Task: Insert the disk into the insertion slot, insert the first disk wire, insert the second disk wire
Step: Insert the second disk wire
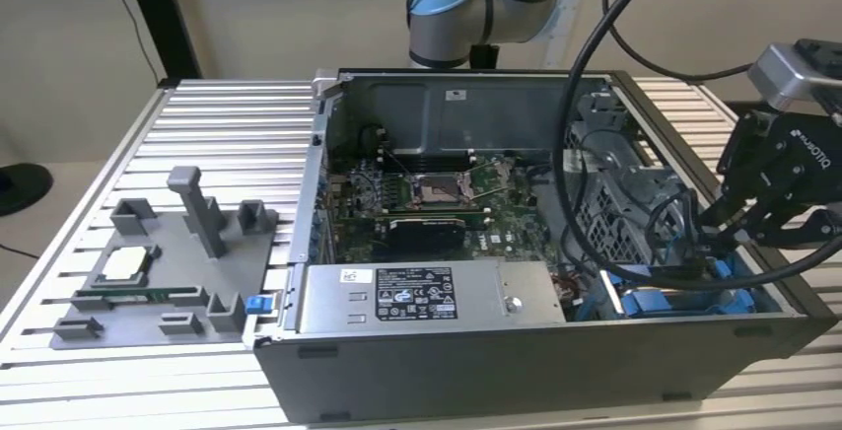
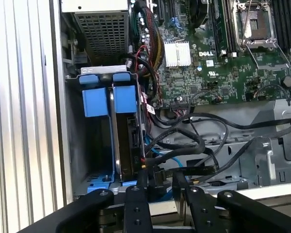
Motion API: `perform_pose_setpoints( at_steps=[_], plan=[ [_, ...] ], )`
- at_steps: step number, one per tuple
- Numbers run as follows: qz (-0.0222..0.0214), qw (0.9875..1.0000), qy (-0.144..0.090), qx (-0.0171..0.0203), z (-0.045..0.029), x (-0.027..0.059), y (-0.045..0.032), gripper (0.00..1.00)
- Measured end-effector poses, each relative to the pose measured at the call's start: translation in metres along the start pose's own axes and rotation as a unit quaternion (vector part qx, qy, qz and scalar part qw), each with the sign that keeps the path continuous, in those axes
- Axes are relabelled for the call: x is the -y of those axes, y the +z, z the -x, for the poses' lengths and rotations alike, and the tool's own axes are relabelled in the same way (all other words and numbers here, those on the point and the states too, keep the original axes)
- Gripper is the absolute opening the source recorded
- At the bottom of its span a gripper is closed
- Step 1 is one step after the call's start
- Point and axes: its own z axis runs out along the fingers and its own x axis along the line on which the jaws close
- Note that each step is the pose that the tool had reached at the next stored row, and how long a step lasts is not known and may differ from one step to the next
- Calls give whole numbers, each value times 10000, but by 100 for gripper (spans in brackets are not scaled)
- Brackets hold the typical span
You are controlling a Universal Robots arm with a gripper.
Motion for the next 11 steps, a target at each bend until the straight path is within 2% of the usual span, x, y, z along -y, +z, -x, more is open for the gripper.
perform_pose_setpoints(
  at_steps=[2, 5, 11],
  plan=[
    [23, 10000, 1, 13, -2, 1, 4, 100],
    [27, 10000, -1, 27, -15, 10, 2, 100],
    [29, 10000, -9, 30, -48, 22, -1, 100]
  ],
)
